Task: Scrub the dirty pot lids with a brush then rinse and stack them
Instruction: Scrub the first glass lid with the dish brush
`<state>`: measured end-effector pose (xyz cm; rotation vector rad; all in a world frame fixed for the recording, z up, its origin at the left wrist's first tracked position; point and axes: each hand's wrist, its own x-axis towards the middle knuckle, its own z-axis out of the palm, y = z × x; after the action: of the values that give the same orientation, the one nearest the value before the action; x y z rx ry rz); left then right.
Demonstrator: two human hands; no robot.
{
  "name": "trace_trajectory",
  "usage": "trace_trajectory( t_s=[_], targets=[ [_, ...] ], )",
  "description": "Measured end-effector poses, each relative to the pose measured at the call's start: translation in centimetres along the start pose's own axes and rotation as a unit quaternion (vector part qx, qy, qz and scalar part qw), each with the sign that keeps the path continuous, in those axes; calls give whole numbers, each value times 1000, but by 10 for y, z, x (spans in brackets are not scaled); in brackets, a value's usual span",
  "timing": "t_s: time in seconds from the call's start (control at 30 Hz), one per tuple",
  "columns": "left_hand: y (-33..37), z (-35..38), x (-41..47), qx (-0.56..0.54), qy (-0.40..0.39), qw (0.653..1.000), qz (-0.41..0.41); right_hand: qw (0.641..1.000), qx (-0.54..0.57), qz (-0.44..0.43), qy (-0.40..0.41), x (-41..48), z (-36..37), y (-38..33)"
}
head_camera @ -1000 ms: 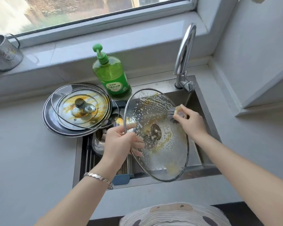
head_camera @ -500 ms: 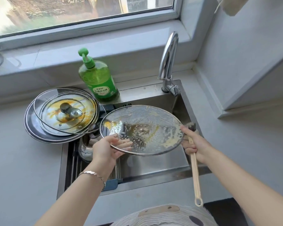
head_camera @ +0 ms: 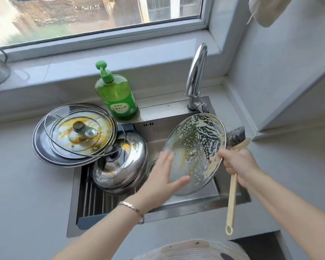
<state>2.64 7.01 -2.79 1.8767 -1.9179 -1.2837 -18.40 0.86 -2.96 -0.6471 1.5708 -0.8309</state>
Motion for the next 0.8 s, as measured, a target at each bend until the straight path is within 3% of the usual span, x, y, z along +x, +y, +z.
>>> trace_trajectory(
  t_s=[0.07, 0.13, 0.23, 0.4, 0.47, 0.53, 0.67, 0.73, 0.8],
  targets=[
    [15, 22, 3, 107, -35, 991, 66, 997, -60, -30, 37, -4, 7, -3],
    [19, 42, 11, 153, 29, 985, 79, 996, -68, -39, 52, -7, 13, -7],
    [16, 54, 12, 66, 133, 983, 109, 997, -52, -23, 51, -15, 19, -10],
    [2, 33, 5, 5, 251, 946, 206, 997, -45, -66, 13, -27, 34, -18],
    [7, 13, 4, -45, 268, 949, 161, 994, -38, -103, -24, -27, 38, -23],
    [10, -7, 8, -178, 252, 949, 65, 989, -61, -127, -43, -22, 40, -21],
    [7, -35, 11, -419, 234, 874, -82, 979, -151, -129, -44, -14, 41, -2],
    [7, -40, 8, -469, 236, 845, -101, 968, -207, -140, -38, -11, 44, 2],
    [10, -41, 5, -478, 228, 843, -96, 954, -247, -163, -45, -16, 54, -6]
  ],
)
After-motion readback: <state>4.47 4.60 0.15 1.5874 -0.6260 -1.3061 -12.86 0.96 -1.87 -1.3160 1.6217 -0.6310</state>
